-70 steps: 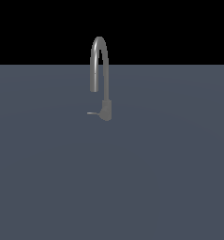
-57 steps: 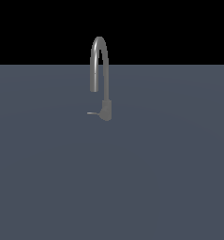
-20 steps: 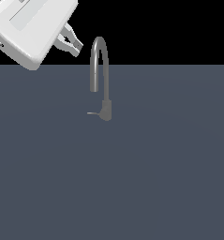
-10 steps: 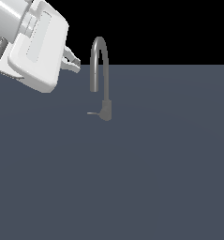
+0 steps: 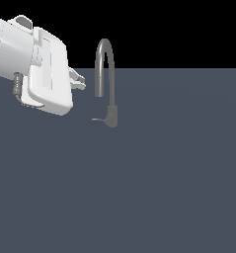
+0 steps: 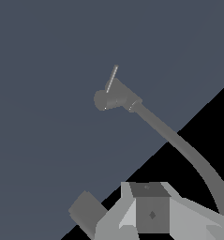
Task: Turn on the faucet by rotating a designated handle.
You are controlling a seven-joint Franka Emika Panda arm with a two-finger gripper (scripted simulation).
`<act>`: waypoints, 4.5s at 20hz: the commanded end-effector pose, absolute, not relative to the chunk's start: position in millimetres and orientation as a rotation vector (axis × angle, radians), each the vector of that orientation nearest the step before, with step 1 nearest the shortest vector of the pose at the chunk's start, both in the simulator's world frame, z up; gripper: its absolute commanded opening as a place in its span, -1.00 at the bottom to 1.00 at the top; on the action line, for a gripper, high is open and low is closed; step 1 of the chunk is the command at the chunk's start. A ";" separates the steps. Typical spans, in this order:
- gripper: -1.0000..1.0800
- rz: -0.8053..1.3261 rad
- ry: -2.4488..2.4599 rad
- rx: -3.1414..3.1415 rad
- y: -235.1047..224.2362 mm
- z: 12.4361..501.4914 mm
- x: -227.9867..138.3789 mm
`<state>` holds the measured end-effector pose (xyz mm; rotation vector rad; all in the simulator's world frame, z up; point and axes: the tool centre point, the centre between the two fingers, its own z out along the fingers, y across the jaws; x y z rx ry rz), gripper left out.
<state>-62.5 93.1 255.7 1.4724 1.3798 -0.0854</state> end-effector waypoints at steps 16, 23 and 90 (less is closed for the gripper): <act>-1.00 -0.083 1.492 1.052 98.7 195.6 -34.2; -1.00 -0.084 1.523 0.877 97.9 170.6 -22.7; -1.00 -0.108 1.570 0.106 68.0 145.9 36.6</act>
